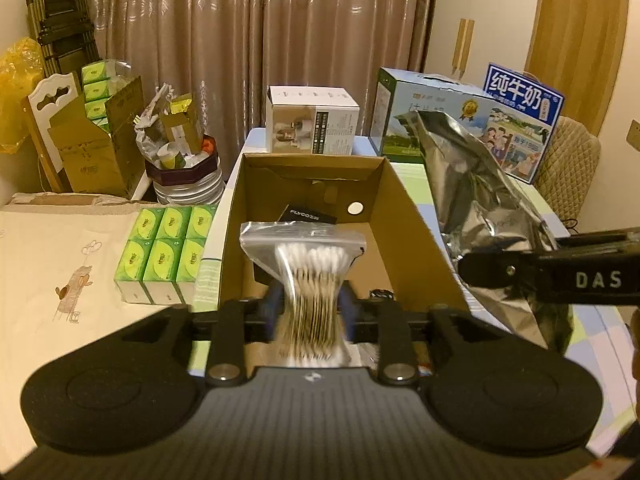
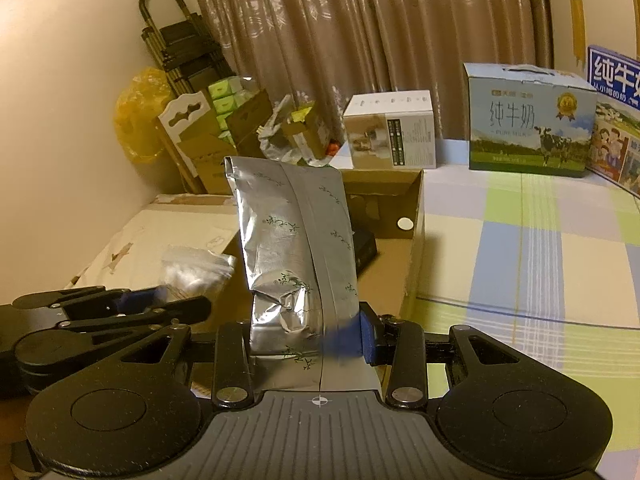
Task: Organize objects
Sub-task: 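Open the left tool to drop the swab bag while the right tool drops the foil bag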
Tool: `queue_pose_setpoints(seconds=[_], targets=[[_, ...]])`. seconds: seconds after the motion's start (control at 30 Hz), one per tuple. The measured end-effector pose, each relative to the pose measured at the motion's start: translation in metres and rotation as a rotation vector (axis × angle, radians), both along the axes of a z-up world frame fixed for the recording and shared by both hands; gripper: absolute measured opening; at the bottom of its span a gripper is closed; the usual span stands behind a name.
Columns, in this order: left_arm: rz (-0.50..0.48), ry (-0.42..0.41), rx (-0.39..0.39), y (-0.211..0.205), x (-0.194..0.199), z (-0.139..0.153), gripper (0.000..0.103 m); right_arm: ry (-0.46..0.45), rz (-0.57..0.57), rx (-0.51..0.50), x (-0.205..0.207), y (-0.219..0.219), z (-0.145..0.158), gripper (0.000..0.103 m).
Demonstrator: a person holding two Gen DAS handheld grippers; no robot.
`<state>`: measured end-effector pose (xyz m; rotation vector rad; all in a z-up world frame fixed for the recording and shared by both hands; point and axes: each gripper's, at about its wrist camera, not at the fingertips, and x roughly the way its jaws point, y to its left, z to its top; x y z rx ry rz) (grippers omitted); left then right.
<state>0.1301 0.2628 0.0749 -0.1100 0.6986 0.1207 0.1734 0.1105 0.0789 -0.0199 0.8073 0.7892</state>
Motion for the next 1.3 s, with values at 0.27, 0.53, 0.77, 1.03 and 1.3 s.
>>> queue_pose_setpoints(seconds=[0.27,0.53,0.77,1.03,1.3], targets=[[0.031,0.013,-0.012,0.014,0.0,-0.012,0.039,0.034,-0.007,-0.002,0.007,0.002,-0.016,0.035],[0.034,0.027,-0.011,0.014,-0.009,-0.017,0.04,0.036,-0.005,0.002,0.004,0.005,-0.013,0.035],[0.037,0.026,-0.012,0.015,-0.011,-0.015,0.042,0.042,-0.013,0.015,0.006,0.01,-0.008,0.036],[0.038,0.027,-0.01,0.017,-0.012,-0.016,0.043,0.057,-0.038,0.03,0.016,0.015,-0.009,0.036],[0.043,0.037,-0.014,0.021,-0.009,-0.021,0.047,0.054,-0.076,0.123,0.033,0.013,-0.009,0.073]])
